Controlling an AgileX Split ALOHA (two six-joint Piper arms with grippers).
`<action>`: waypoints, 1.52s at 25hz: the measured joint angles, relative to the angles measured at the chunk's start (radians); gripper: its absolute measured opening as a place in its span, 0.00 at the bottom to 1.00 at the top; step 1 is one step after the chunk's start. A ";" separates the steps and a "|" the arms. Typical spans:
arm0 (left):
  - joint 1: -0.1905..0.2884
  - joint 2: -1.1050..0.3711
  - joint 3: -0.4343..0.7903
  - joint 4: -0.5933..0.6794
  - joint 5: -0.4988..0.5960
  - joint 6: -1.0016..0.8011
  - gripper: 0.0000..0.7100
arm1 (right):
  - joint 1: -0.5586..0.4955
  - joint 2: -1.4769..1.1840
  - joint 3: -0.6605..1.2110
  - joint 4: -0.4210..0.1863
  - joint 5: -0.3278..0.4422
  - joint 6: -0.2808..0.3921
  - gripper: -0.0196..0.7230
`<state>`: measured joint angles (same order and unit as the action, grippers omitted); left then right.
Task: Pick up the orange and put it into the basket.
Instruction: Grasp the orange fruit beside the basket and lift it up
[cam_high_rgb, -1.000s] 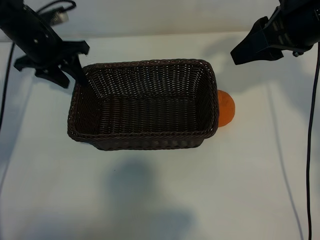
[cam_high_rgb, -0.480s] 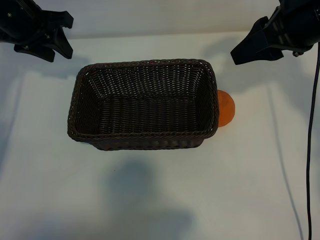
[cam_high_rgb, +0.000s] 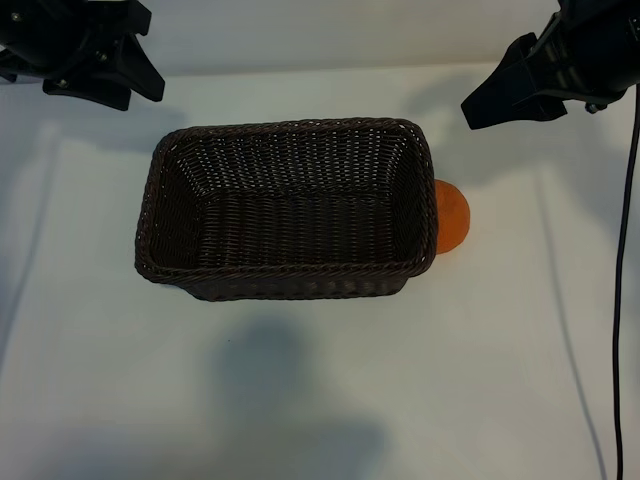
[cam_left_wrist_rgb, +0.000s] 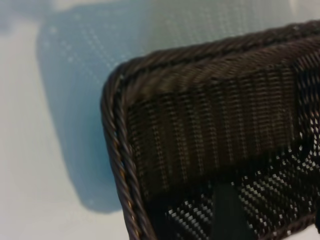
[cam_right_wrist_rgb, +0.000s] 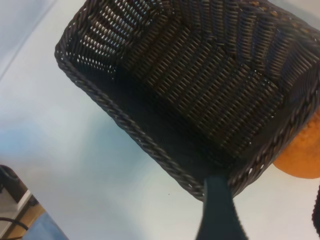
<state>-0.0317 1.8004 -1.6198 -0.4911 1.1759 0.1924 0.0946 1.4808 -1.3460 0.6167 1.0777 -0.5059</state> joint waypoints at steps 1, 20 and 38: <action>0.000 -0.016 0.015 0.000 0.000 0.006 0.64 | 0.000 0.000 0.000 0.000 0.000 0.000 0.62; 0.082 -0.192 0.349 -0.001 0.000 0.054 0.64 | 0.000 0.000 0.000 0.000 -0.003 0.000 0.62; 0.191 -0.192 0.380 -0.183 0.000 0.225 0.64 | 0.000 0.000 0.000 0.001 -0.003 0.000 0.62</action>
<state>0.1589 1.6081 -1.2402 -0.6738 1.1759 0.4179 0.0946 1.4808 -1.3460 0.6176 1.0749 -0.5059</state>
